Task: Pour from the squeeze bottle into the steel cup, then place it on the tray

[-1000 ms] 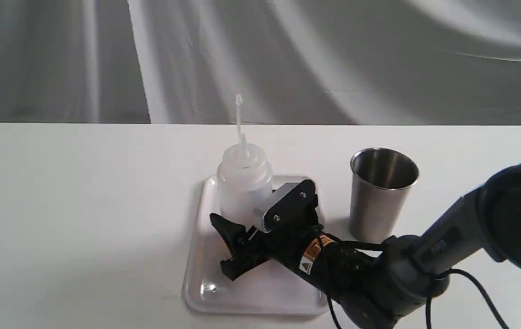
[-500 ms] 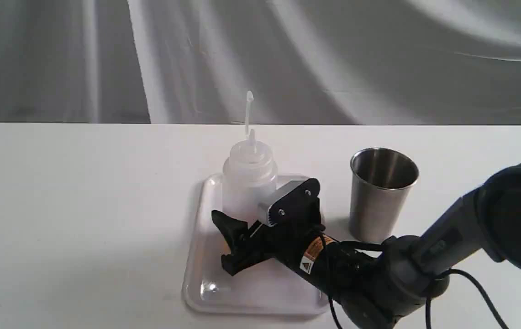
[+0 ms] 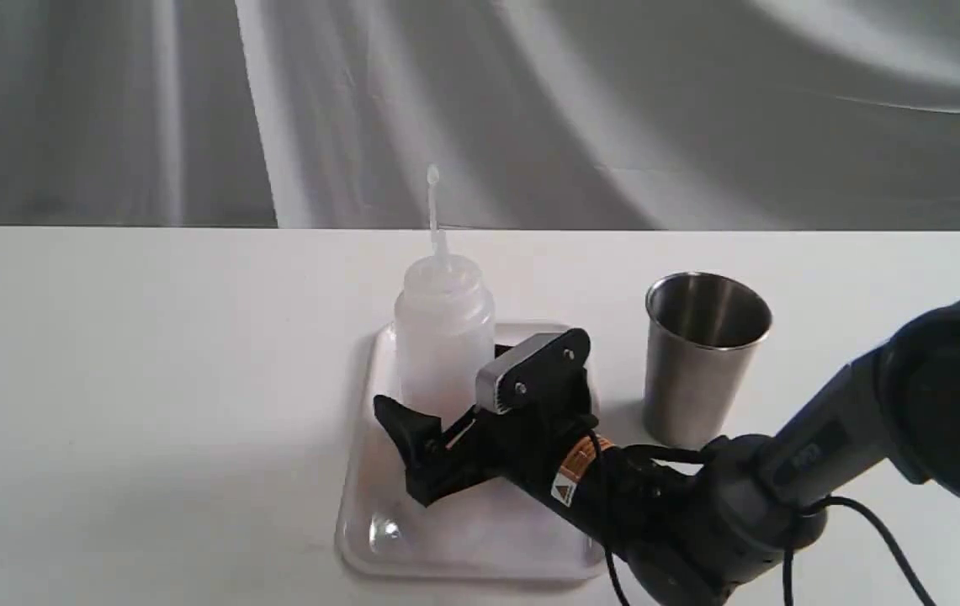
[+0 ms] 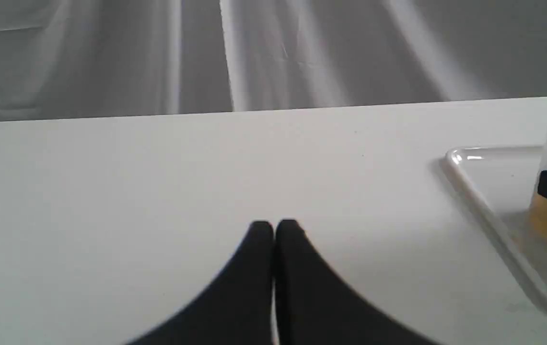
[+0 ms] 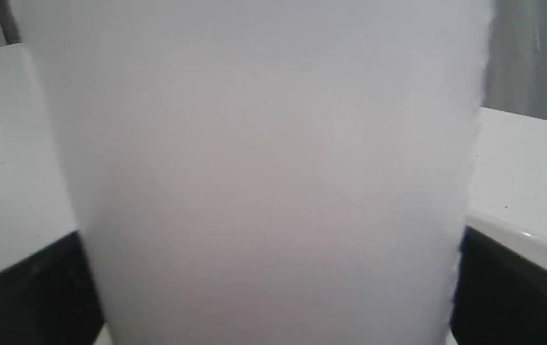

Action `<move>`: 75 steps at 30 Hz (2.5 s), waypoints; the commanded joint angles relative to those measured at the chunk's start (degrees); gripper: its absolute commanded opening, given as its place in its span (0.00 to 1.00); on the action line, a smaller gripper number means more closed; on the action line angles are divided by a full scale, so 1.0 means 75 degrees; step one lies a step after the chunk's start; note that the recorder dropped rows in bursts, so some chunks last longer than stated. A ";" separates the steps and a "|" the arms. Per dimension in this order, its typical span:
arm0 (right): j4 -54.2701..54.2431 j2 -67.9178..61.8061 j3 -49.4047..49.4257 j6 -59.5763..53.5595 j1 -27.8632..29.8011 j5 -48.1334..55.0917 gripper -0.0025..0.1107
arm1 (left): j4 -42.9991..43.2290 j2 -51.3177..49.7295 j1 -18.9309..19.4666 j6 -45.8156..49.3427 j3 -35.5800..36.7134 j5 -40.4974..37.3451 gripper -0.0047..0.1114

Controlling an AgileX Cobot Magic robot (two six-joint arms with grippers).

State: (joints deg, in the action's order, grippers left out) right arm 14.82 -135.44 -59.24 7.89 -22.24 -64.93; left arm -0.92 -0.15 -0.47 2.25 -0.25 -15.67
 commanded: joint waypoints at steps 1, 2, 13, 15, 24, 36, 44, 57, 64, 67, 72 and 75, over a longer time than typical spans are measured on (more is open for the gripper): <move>0.0074 0.0008 -0.0032 0.0044 -0.0002 -0.0054 0.83 | -0.0006 0.0020 -0.0048 -0.0037 0.0034 0.0058 0.04; 0.0074 0.0008 -0.0032 0.0044 -0.0002 -0.0054 0.84 | -0.0006 0.0020 -0.0048 -0.0037 0.0034 0.0058 0.04; 0.0078 0.0318 0.0373 0.0012 0.0012 -0.0053 0.95 | -0.0006 0.0020 -0.0048 -0.0021 0.0034 0.0058 0.04; 0.0078 0.0434 0.0479 0.0012 0.0012 -0.0053 0.95 | -0.0006 0.0020 -0.0048 -0.0021 0.0034 0.0058 0.04; 0.0078 0.1243 0.1408 -0.0001 0.0012 -0.0053 0.95 | -0.0006 0.0020 -0.0048 -0.0041 0.0034 0.0058 0.04; 0.0544 0.3282 0.3216 -0.0016 0.0012 -0.0053 0.84 | -0.0006 0.0020 -0.0048 -0.0022 0.0034 0.0058 0.04; 0.0666 0.4513 0.3807 0.1010 0.0012 -0.0053 0.15 | -0.0006 0.0020 -0.0048 -0.0038 0.0034 0.0058 0.04; 0.1073 0.6517 0.5002 0.1409 0.0012 -0.0053 0.02 | -0.0006 0.0020 -0.0048 -0.0021 0.0034 0.0058 0.04; 0.1088 0.7924 0.5753 0.1409 0.0012 0.0150 0.02 | -0.0006 0.0020 -0.0048 -0.0021 0.0034 0.0058 0.04; 0.1110 0.8411 0.5998 0.1409 0.0012 0.0216 0.02 | -0.0006 0.0020 -0.0048 -0.0037 0.0034 0.0058 0.04; 0.1142 0.9216 0.6428 0.1377 0.0012 0.0572 0.02 | -0.0006 0.0020 -0.0048 -0.0037 0.0034 0.0058 0.04; 0.1142 0.9570 0.6734 0.1377 0.0012 0.0640 0.02 | -0.0006 0.0020 -0.0048 -0.0037 0.0034 0.0058 0.04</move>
State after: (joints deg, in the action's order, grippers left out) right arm 22.87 -65.06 -10.00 18.23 -22.24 -61.02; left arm -0.92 -0.15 -0.47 2.25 -0.25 -15.67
